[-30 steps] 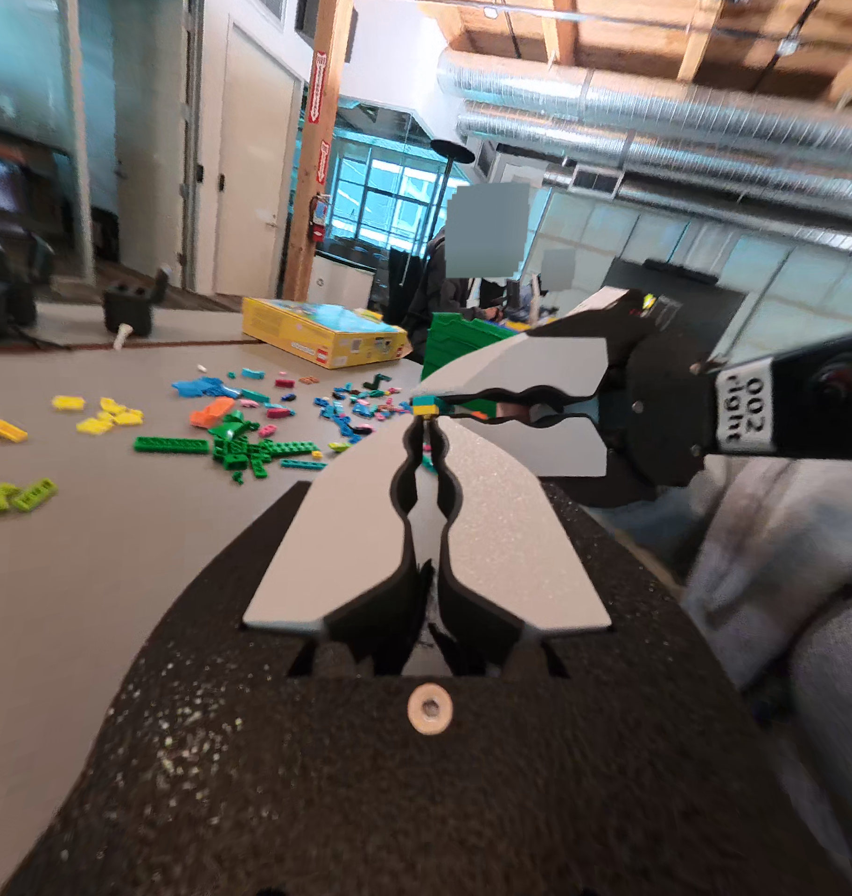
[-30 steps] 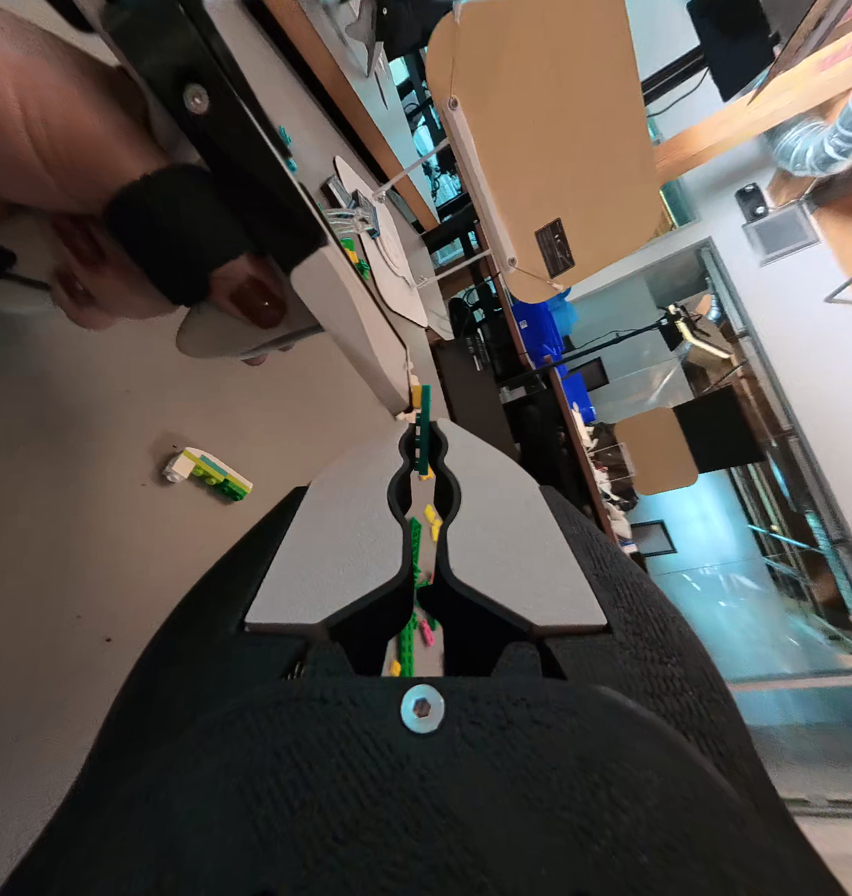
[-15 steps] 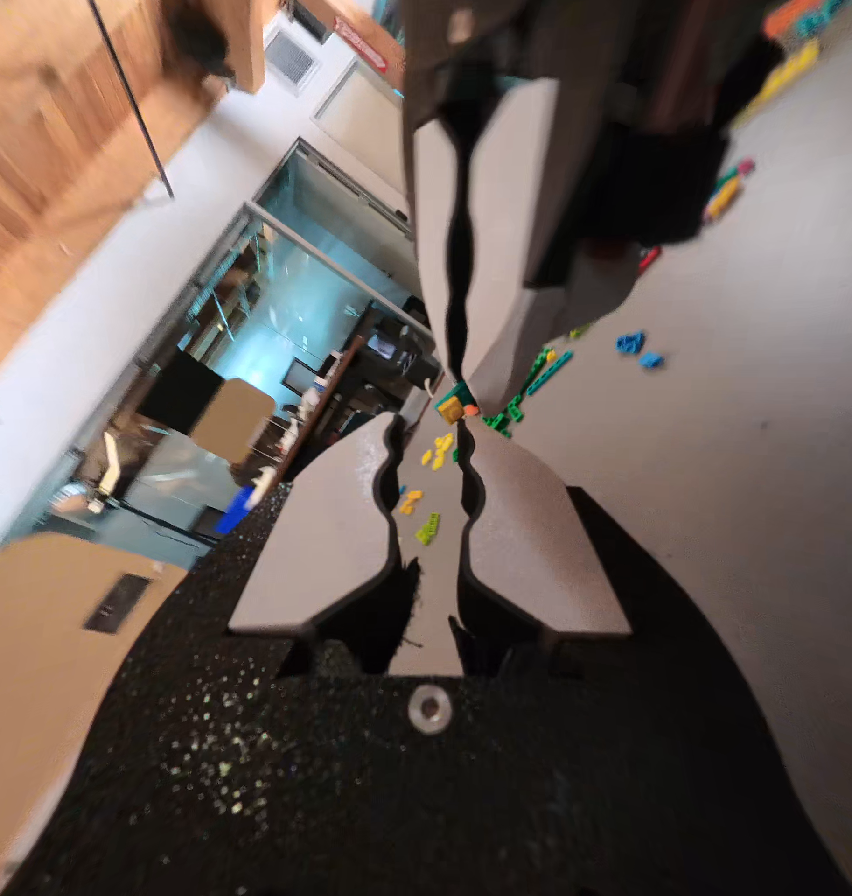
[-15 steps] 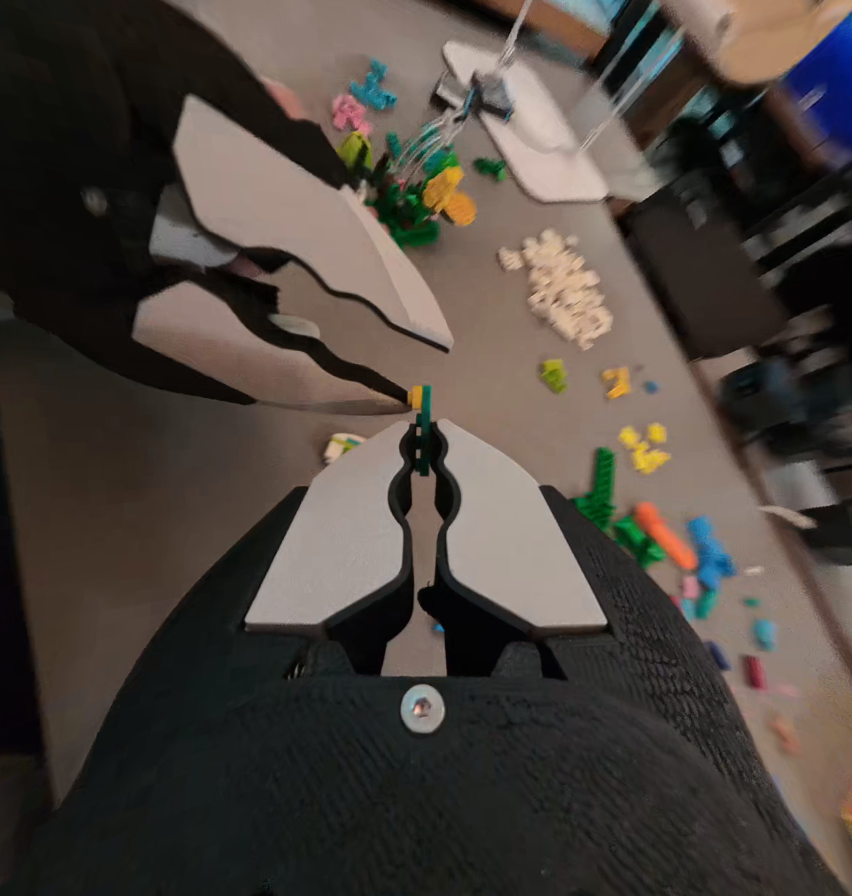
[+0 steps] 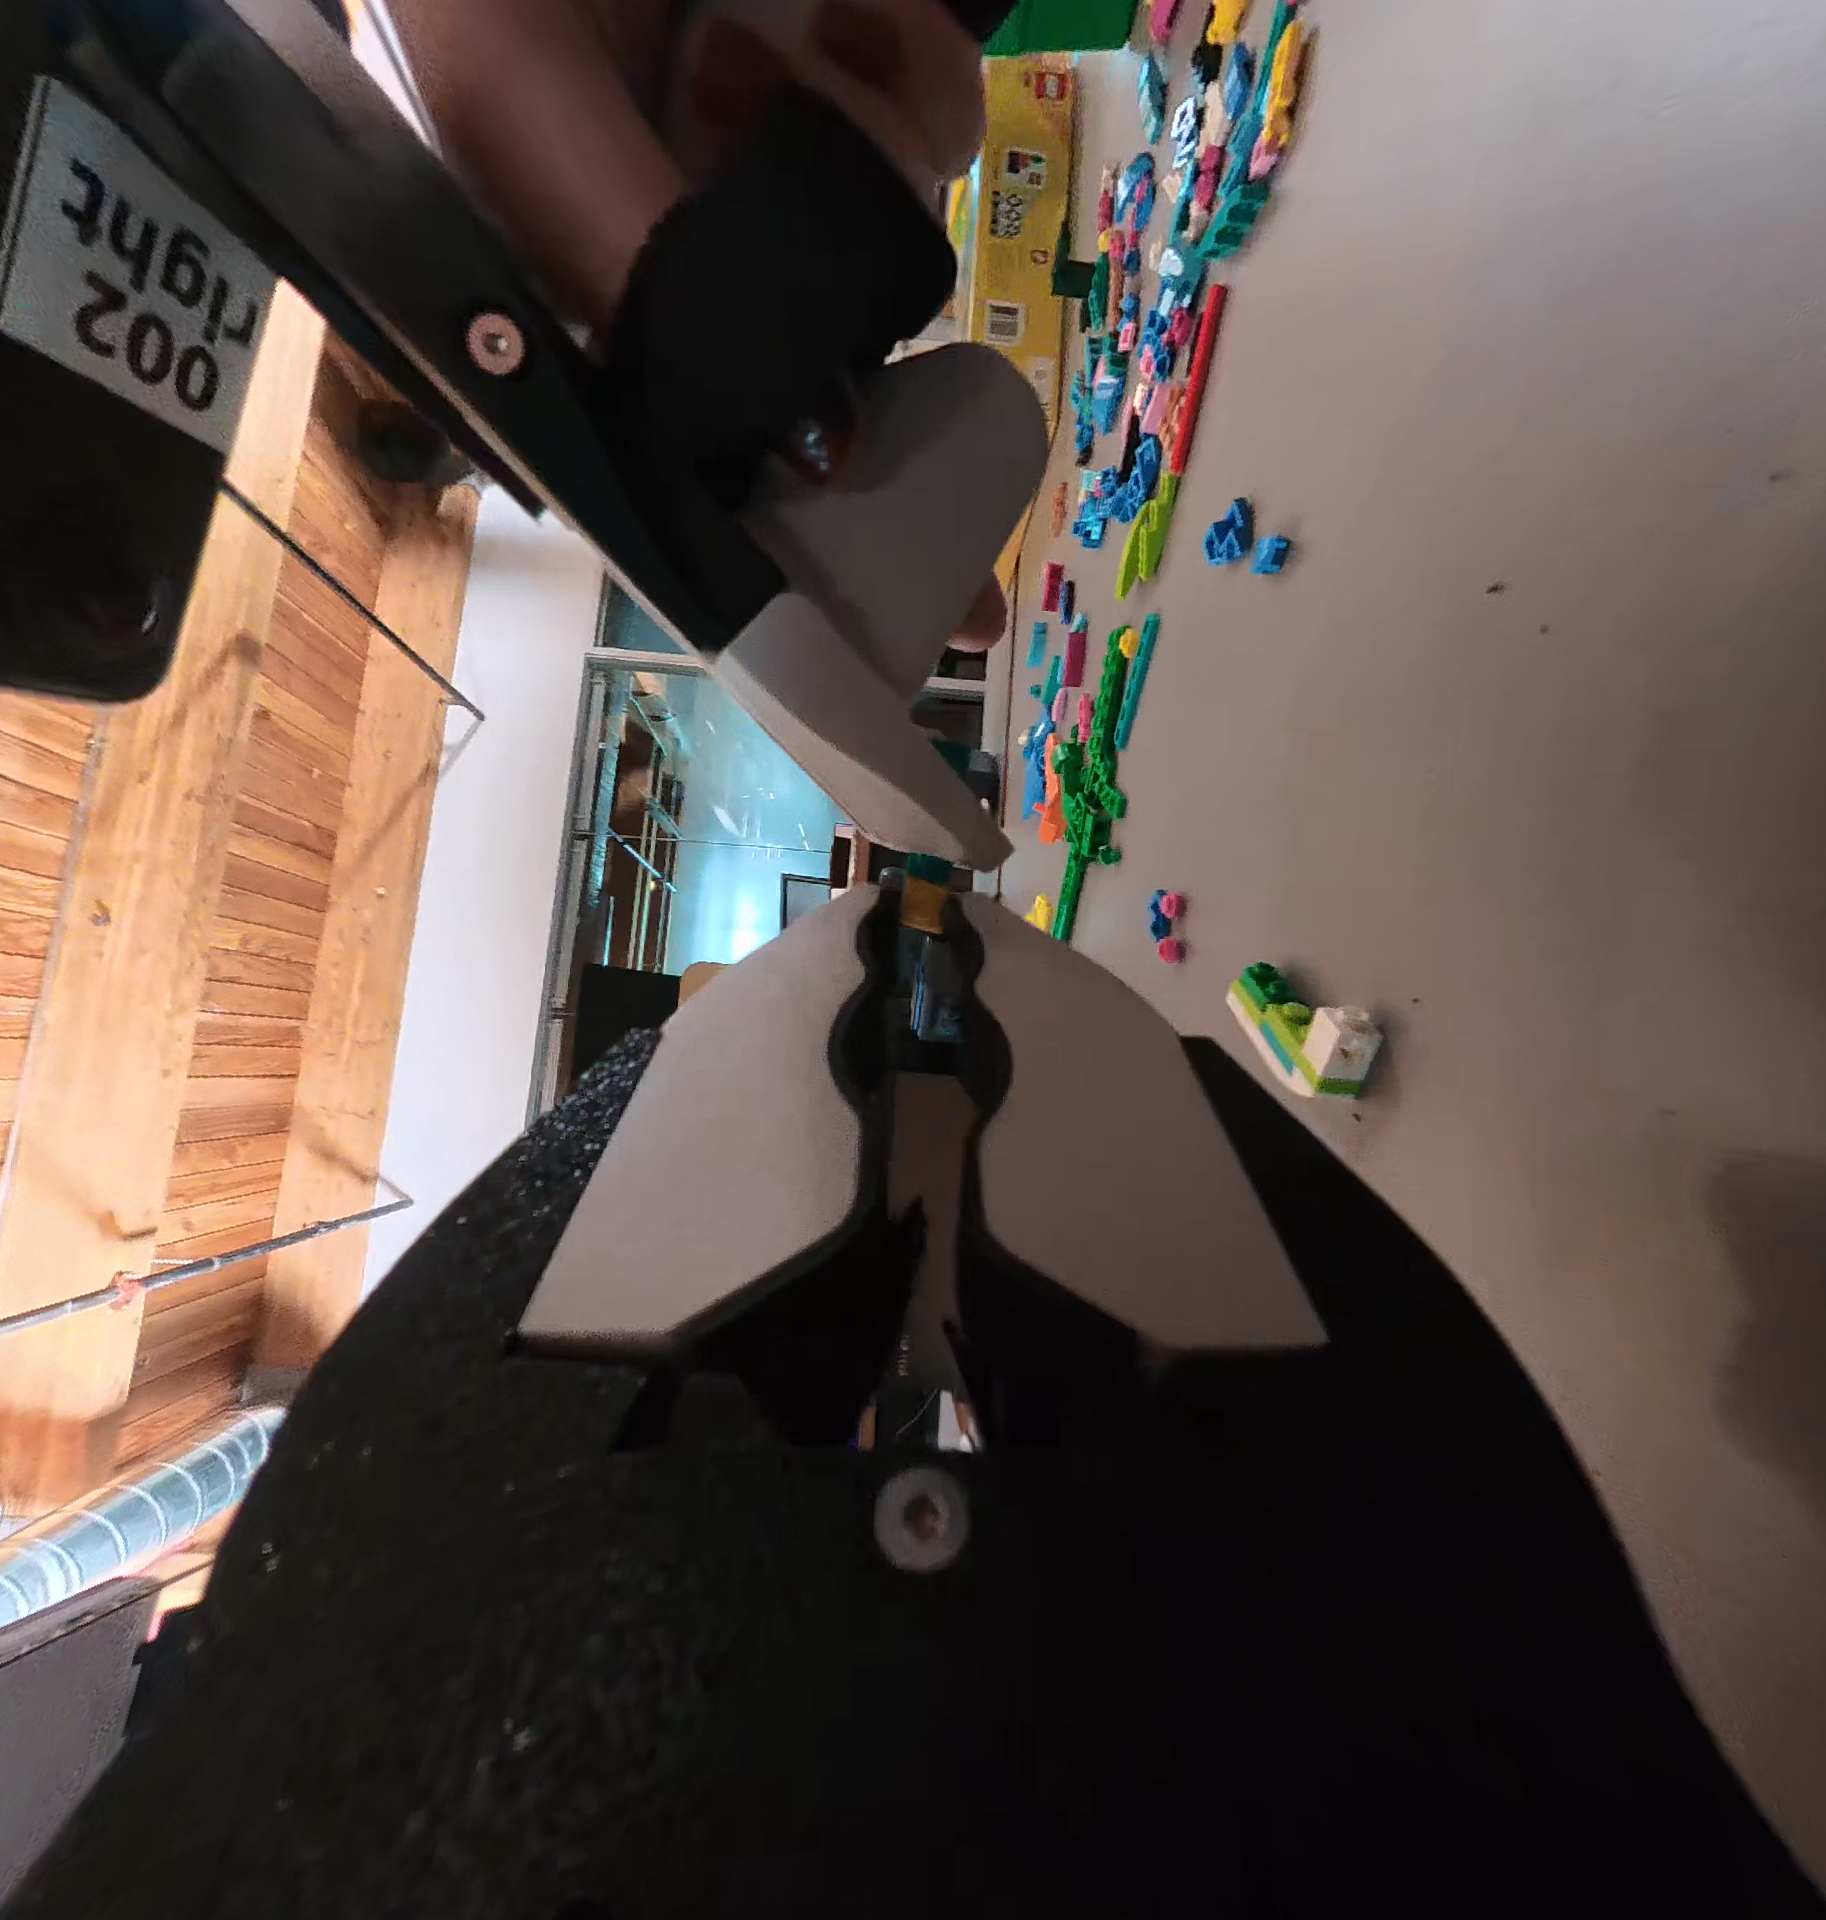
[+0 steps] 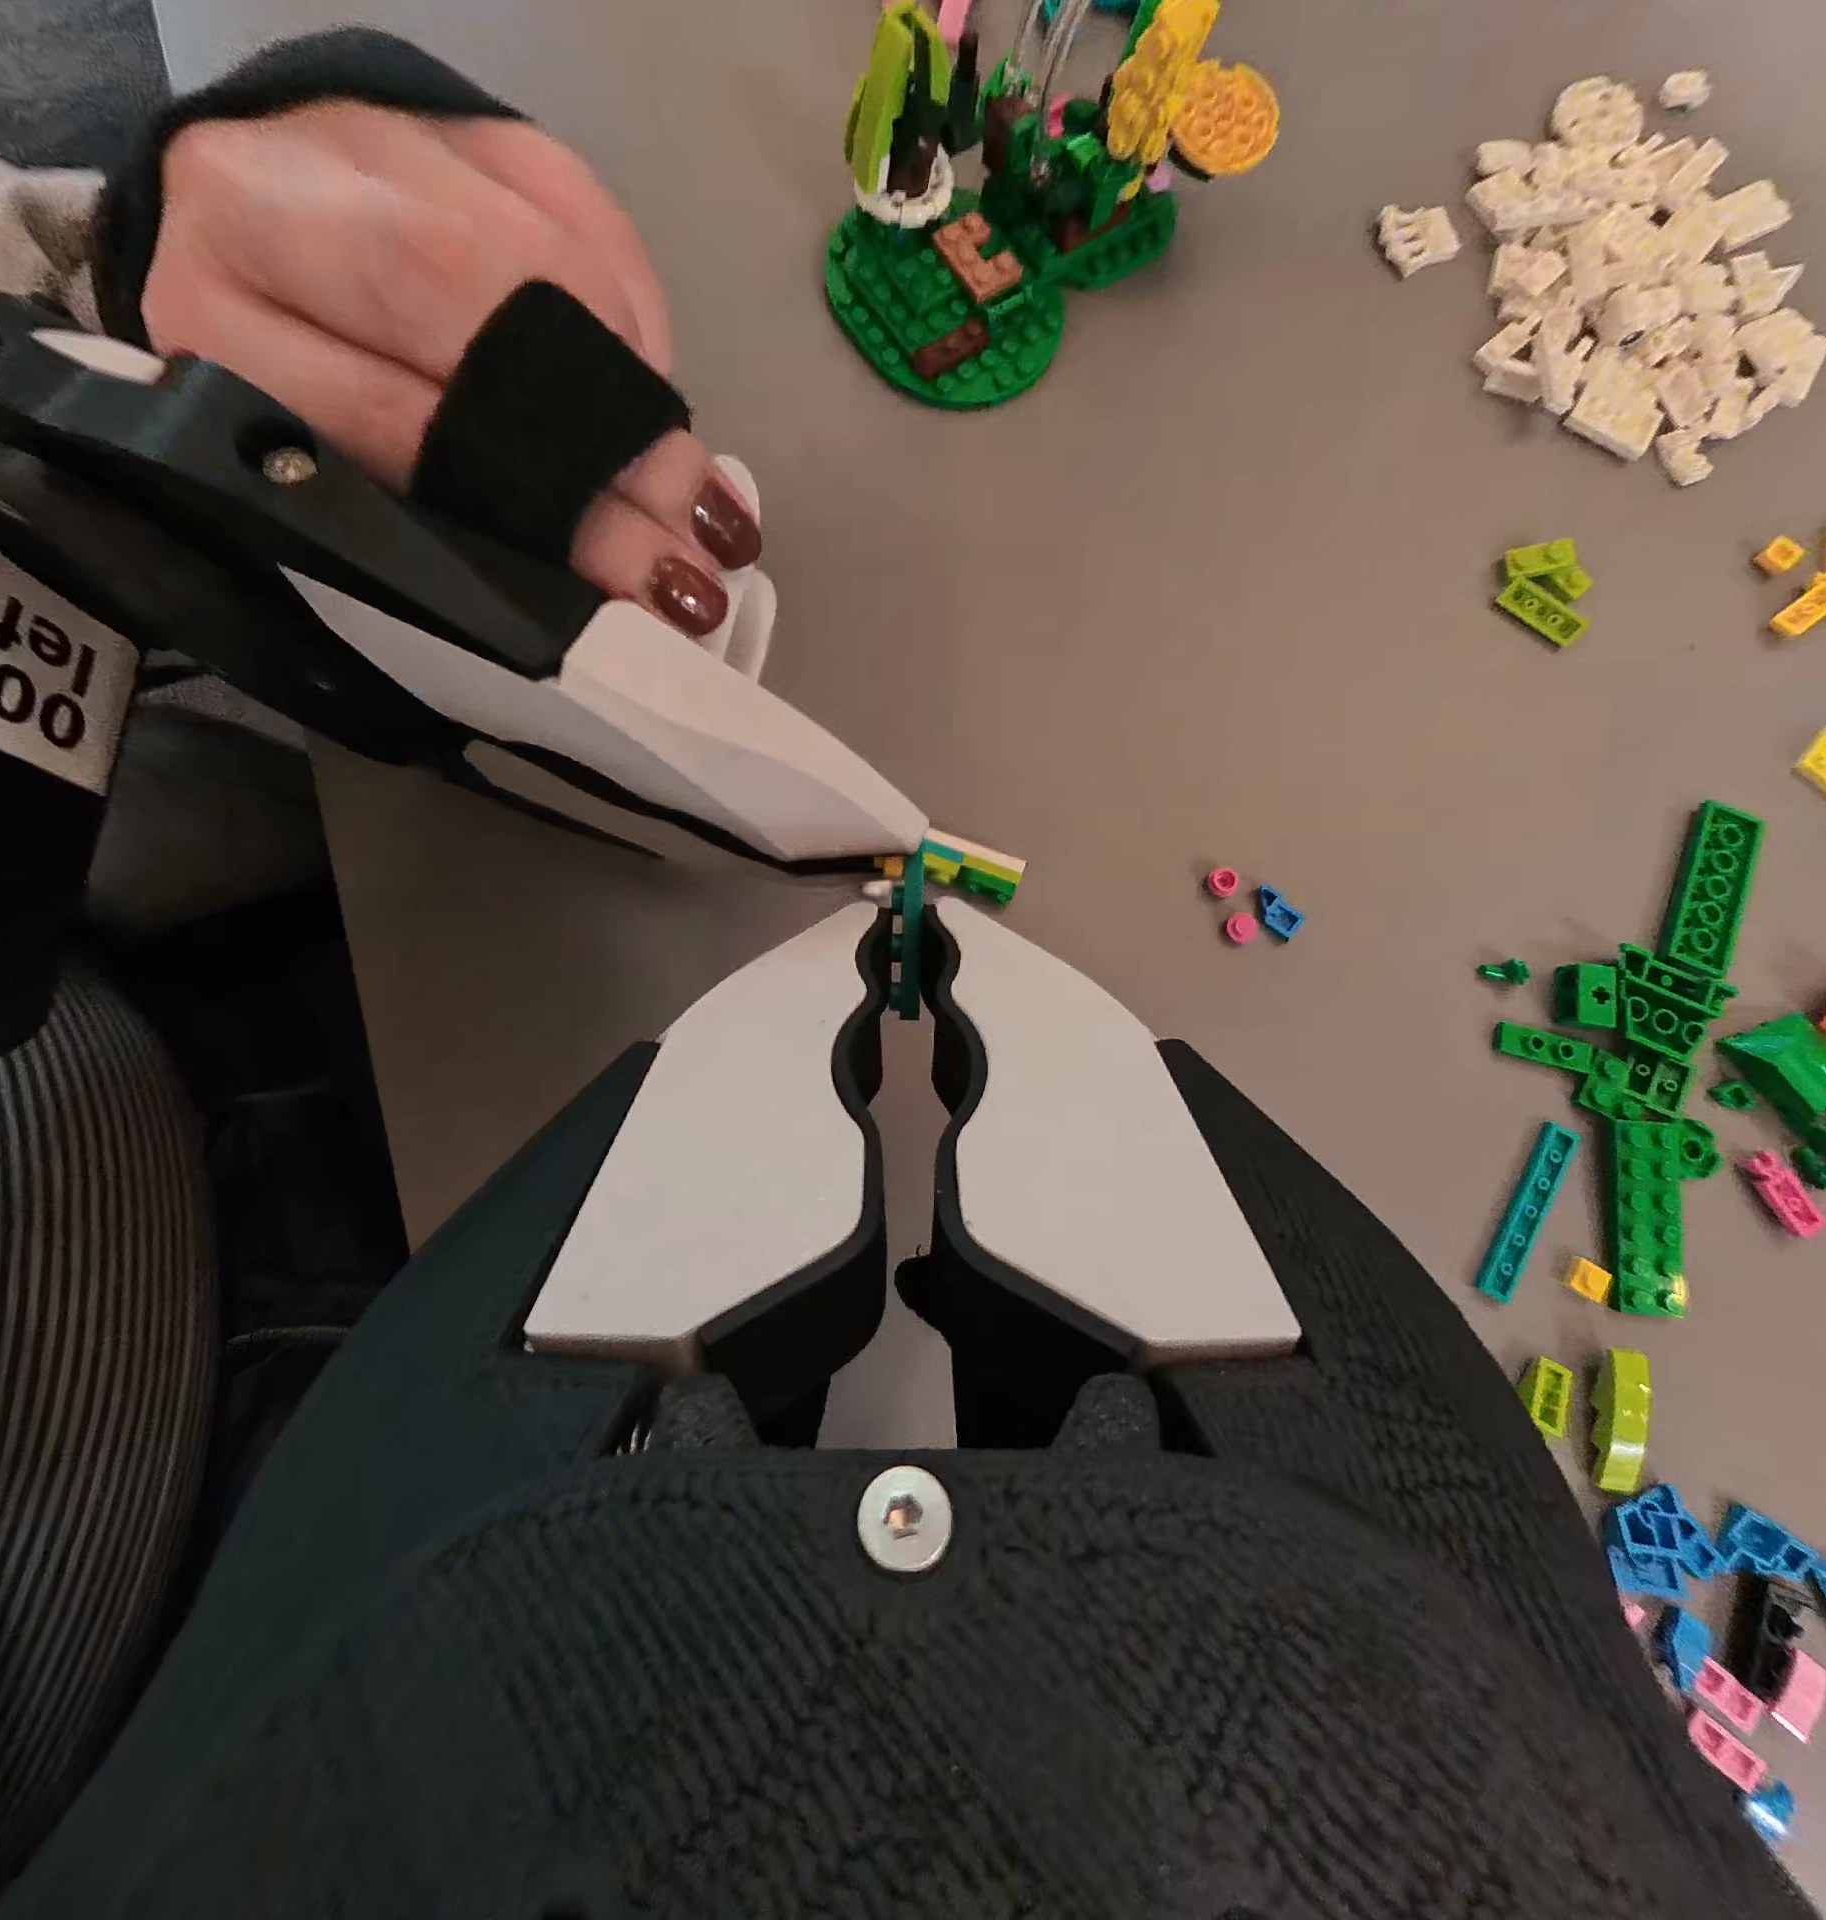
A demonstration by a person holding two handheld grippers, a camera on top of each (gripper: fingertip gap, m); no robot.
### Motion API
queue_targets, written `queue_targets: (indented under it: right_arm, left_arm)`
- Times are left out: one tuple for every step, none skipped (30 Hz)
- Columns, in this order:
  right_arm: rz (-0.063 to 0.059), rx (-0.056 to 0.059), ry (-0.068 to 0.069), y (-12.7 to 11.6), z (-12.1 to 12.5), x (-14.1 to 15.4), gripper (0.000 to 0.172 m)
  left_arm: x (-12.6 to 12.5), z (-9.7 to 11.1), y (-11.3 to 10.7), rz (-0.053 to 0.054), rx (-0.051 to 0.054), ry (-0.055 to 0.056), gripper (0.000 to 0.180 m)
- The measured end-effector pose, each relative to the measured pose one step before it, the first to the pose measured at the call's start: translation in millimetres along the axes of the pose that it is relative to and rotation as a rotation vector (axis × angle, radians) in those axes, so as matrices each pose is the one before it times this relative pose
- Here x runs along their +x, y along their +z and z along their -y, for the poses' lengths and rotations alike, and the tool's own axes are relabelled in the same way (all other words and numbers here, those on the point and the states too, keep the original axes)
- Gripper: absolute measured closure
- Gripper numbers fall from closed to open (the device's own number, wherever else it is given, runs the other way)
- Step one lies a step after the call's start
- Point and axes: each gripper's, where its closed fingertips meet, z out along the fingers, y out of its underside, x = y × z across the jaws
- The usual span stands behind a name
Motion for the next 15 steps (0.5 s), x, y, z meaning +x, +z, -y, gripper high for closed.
queue_targets:
  right_arm:
    - [0.0009, -0.0087, -0.0057, 0.85, -1.10, -0.60, 0.169]
    - [-0.0007, -0.0070, -0.0060, 0.93, -1.21, -0.48, 0.169]
    - [-0.0025, -0.0042, -0.0047, 0.94, -1.06, -0.31, 0.169]
    - [-0.0080, 0.0063, -0.0102, 0.92, -0.05, 0.35, 0.169]
    - [-0.0147, 0.0145, -0.0172, 0.60, 0.88, 1.18, 0.168]
    - [-0.0204, 0.0159, -0.0231, 0.16, 1.13, 1.60, 0.168]
    - [-0.0274, 0.0202, -0.0311, -0.50, 2.12, 1.98, 0.168]
    - [-0.0329, 0.0244, -0.0394, -0.84, 2.77, 2.24, 0.167]
    - [-0.0387, 0.0290, -0.0485, -1.12, 3.25, 2.45, 0.167]
    - [-0.0465, 0.0255, -0.0620, -1.32, 2.59, 3.07, 0.165]
    - [-0.0480, 0.0089, -0.0772, -1.30, 0.03, 3.01, 0.159]
    - [-0.0408, 0.0039, -0.0960, -1.26, -0.46, 1.54, 0.150]
    - [-0.0473, 0.0100, -0.1093, -1.67, 0.10, 1.34, 0.143]
    - [-0.0698, 0.0117, -0.1038, -2.26, 0.82, 4.10, 0.142]
    - [-0.0551, 0.0123, -0.0991, -2.25, 1.13, 2.28, 0.142]
  left_arm:
    - [1.77, 0.35, -0.39, -0.0161, 0.0001, 0.0021, 0.171]
    - [2.03, -0.05, -0.28, -0.0208, -0.0006, -0.0018, 0.172]
    - [1.78, -0.37, -0.13, -0.0240, -0.0054, -0.0149, 0.172]
    - [1.24, -1.37, 0.16, -0.0228, -0.0099, -0.0303, 0.172]
    - [0.26, -1.32, 0.34, -0.0182, -0.0091, -0.0401, 0.173]
    - [-0.81, -1.30, 0.51, -0.0056, -0.0089, -0.0334, 0.173]
    - [-0.81, -1.70, 0.57, -0.0042, -0.0095, -0.0376, 0.173]
    - [-1.33, -1.23, 0.44, -0.0065, -0.0034, -0.0506, 0.173]
    - [-1.50, -1.95, 0.46, -0.0108, -0.0051, -0.0581, 0.173]
    - [-1.47, -3.41, 0.77, -0.0194, -0.0116, -0.0722, 0.173]
    - [-1.08, -2.54, 0.69, -0.0293, -0.0003, -0.0922, 0.173]
    - [1.14, -1.71, 1.00, -0.0572, 0.0043, -0.1236, 0.172]
    - [1.15, -0.48, 0.65, -0.0664, 0.0116, -0.1405, 0.173]
    - [2.46, 0.23, 0.42, -0.0825, 0.0125, -0.1428, 0.173]
    - [1.94, 1.89, -0.52, -0.0765, 0.0249, -0.1333, 0.173]
